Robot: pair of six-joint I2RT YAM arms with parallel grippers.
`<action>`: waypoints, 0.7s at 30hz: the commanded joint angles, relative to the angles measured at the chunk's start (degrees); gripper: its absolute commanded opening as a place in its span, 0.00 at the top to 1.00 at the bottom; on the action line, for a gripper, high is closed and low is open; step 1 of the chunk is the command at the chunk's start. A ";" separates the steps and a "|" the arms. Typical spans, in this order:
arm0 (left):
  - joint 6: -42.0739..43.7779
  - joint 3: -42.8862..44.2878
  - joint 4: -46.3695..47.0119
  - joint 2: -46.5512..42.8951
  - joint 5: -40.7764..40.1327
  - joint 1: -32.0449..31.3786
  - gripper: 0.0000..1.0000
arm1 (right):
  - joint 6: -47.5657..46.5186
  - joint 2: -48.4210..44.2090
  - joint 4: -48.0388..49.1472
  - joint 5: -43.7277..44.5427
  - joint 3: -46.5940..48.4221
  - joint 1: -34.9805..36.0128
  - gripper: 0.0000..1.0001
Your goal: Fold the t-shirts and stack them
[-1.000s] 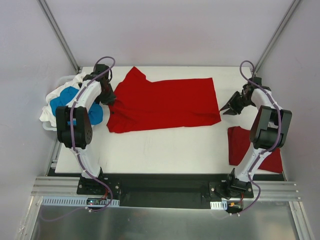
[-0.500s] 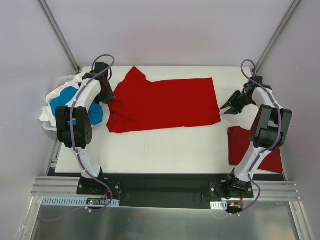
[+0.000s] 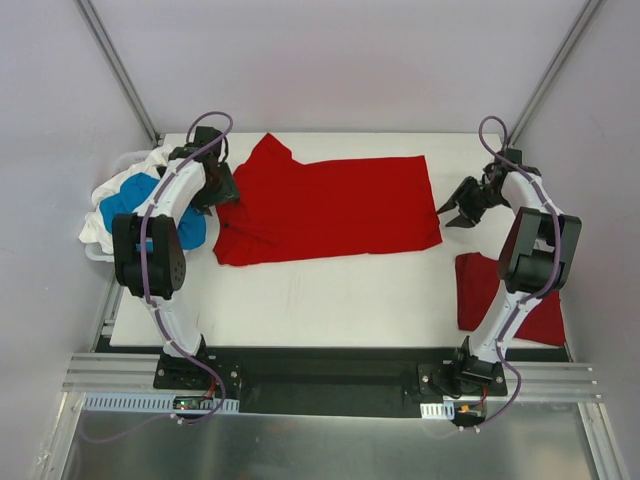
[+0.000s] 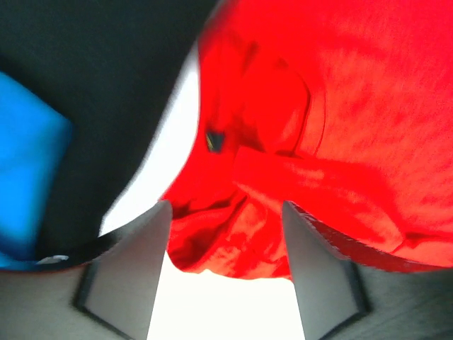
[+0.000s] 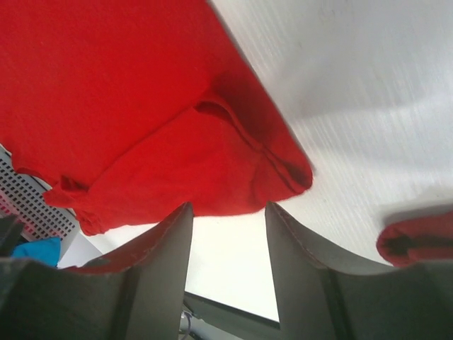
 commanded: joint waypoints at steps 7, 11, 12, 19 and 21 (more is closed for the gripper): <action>-0.52 0.15 -0.67 1.64 1.90 -1.85 0.74 | -1.51 4.73 -1.74 -1.60 5.91 0.85 0.52; -0.95 2.62 -0.67 4.55 3.31 -1.94 0.69 | -1.86 5.61 -1.48 -1.42 5.56 1.73 0.52; -1.22 2.97 -0.67 5.33 3.75 -1.94 0.66 | -1.95 5.78 -1.40 -1.34 5.56 2.08 0.52; -1.57 -2.63 -0.41 0.52 5.51 -3.78 0.55 | -0.90 3.68 0.18 -1.86 2.84 7.08 0.51; -1.83 -6.84 -0.15 -2.72 4.90 -5.27 0.54 | -0.55 2.88 0.54 -2.04 2.22 8.40 0.51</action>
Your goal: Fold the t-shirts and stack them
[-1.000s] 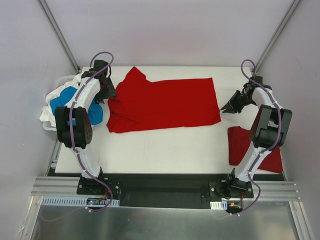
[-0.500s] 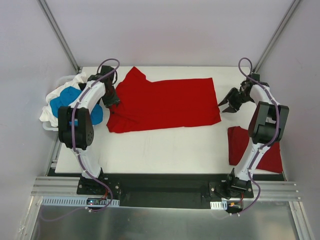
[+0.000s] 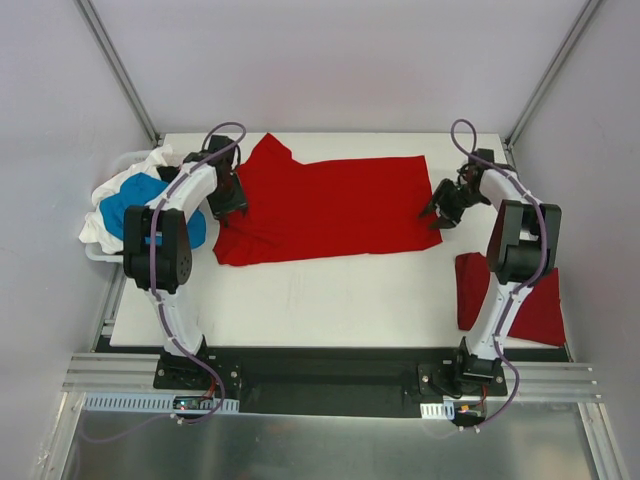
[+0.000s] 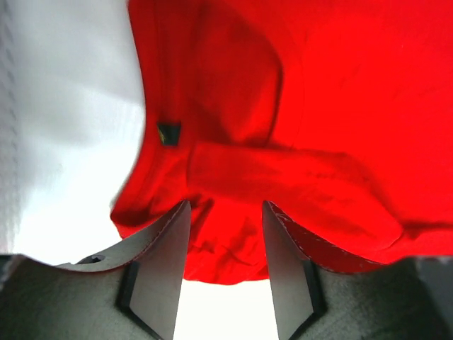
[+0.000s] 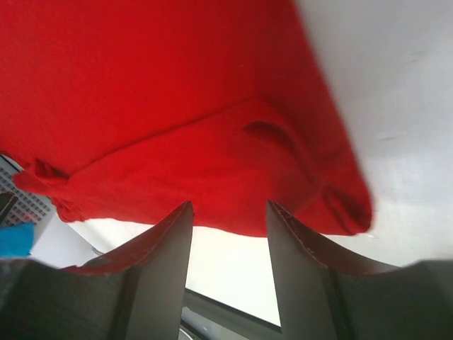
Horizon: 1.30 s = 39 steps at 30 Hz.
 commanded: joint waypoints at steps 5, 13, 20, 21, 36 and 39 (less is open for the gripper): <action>-2.82 -13.07 0.32 -9.86 2.08 -4.02 0.56 | 1.51 -2.62 1.27 -1.86 -2.05 5.65 0.51; -3.62 -19.84 1.02 -13.73 1.64 -5.60 0.58 | 0.02 -5.16 1.62 -1.25 -6.26 5.91 0.51; -4.41 -25.28 2.16 -16.62 2.26 -5.87 0.58 | 0.73 -9.73 4.25 -1.95 -14.79 5.91 0.50; -4.59 -26.94 2.25 -16.89 2.61 -5.87 0.58 | 0.81 -10.26 4.43 -2.21 -15.66 6.00 0.50; -5.82 -24.80 1.21 -23.49 2.09 -8.07 0.59 | 0.46 -10.89 1.89 -2.66 -11.46 6.96 0.84; -5.12 -20.13 0.59 -19.45 1.38 -8.07 0.61 | 0.46 -9.22 0.65 -1.52 -8.56 7.67 0.99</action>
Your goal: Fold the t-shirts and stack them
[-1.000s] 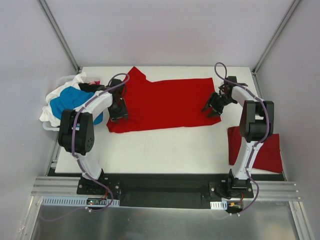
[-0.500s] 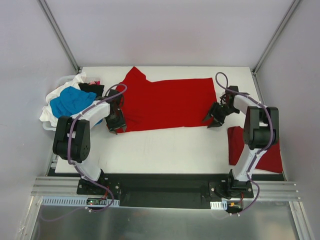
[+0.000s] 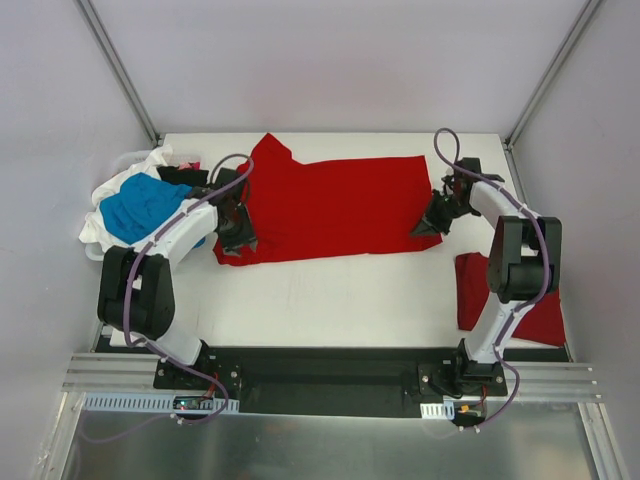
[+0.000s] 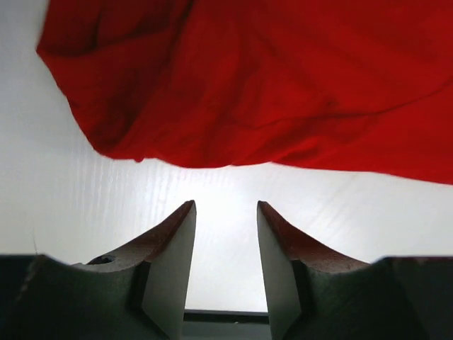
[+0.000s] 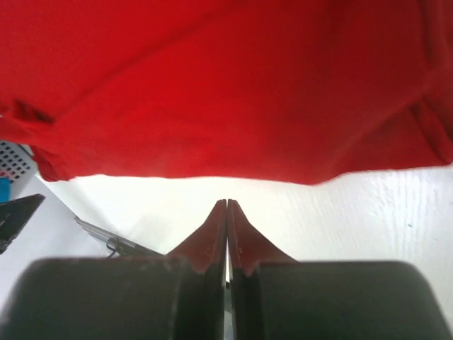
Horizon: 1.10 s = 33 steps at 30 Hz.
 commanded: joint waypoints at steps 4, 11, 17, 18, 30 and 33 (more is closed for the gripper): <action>1.73 10.37 -1.51 7.40 -3.94 -0.22 1.00 | -0.26 1.83 -2.81 3.66 6.19 2.76 0.99; 4.01 14.07 0.15 16.27 -4.56 -0.22 1.00 | -0.35 5.95 -2.19 6.04 7.33 2.94 0.99; 3.40 9.96 2.79 16.82 -2.62 -0.22 1.00 | 0.88 6.67 -1.23 5.25 5.58 2.76 0.99; 3.40 9.07 3.23 16.46 -2.62 -0.22 1.00 | 1.06 6.05 -0.62 5.16 4.27 2.85 0.99; 3.14 0.36 5.34 12.07 -2.09 -0.22 1.00 | 2.20 3.06 2.21 5.07 -4.27 2.93 0.99; 2.96 0.62 5.95 11.89 -2.09 -0.22 1.00 | 1.33 0.61 2.38 9.97 -4.18 4.15 0.99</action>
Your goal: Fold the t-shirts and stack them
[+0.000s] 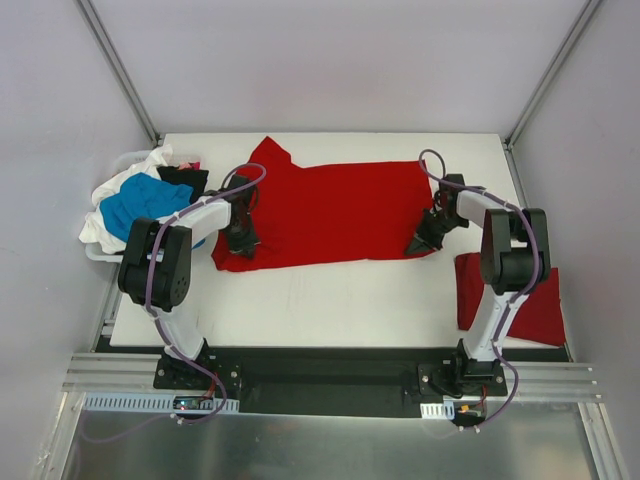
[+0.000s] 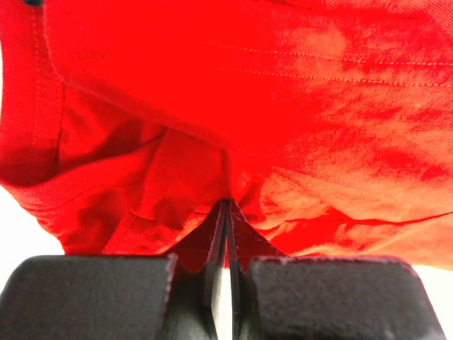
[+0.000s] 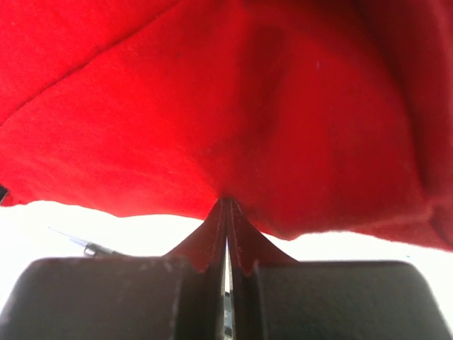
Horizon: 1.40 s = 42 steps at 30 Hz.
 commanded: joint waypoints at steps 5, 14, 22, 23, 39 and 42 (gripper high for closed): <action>1.65 1.42 -0.73 -0.35 1.08 -0.24 1.00 | -3.87 -9.39 0.65 19.81 1.62 3.87 0.99; 1.13 1.61 -0.47 -2.72 1.52 -0.50 1.00 | -5.20 -16.25 0.58 47.79 0.92 9.41 0.99; 2.18 2.04 -0.55 -5.09 1.52 -0.50 1.00 | -1.42 -10.19 -5.23 50.71 2.50 10.47 0.99; 2.18 2.04 -0.64 -5.27 1.52 -0.50 1.00 | -0.89 -9.23 -5.75 49.75 2.67 10.73 0.99; 2.19 8.01 0.06 -0.63 -11.04 -1.12 1.00 | 1.75 -1.75 -3.66 34.63 12.94 12.49 0.99; -0.09 10.21 0.24 1.75 -12.89 -1.21 1.00 | 0.88 0.09 -2.51 34.36 15.58 13.36 0.99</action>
